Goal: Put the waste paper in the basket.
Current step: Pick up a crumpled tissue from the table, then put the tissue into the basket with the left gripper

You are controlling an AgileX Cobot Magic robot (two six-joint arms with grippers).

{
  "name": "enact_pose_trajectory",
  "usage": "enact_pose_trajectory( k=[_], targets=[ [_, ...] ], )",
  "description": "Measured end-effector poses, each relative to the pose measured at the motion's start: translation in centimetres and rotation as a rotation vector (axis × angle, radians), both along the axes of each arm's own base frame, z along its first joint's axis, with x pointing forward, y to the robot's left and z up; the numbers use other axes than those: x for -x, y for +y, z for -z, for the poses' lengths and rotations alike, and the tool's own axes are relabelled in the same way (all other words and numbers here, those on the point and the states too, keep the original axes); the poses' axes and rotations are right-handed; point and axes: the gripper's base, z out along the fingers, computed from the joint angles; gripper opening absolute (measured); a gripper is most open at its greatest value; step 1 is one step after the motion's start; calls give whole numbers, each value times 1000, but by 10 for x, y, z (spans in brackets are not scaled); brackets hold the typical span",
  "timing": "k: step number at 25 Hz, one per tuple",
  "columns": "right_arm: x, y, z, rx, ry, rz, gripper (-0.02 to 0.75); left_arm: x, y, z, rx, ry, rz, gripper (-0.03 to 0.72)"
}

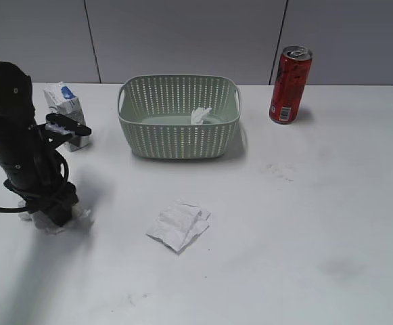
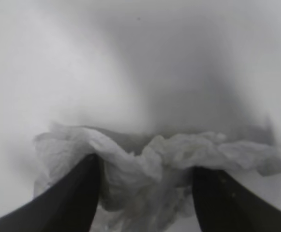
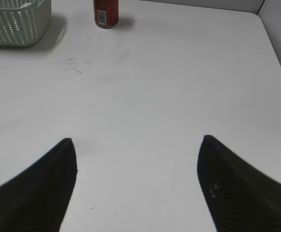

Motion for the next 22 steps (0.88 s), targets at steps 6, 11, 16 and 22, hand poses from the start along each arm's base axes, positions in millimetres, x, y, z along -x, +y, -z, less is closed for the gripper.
enact_pose_trajectory(
  k=[6,11,16,22],
  targets=[
    [0,0,0,0,0,0,587,-1,0,-2,1,-11,3,179],
    [0,0,0,1,0,0,587,0,-1,-23,27,-43,-5,32],
    [0,0,0,1,0,0,587,-8,-5,-82,89,-191,-5,31],
    [0,0,0,1,0,0,587,-27,-18,-163,296,-511,-87,31]
  ],
)
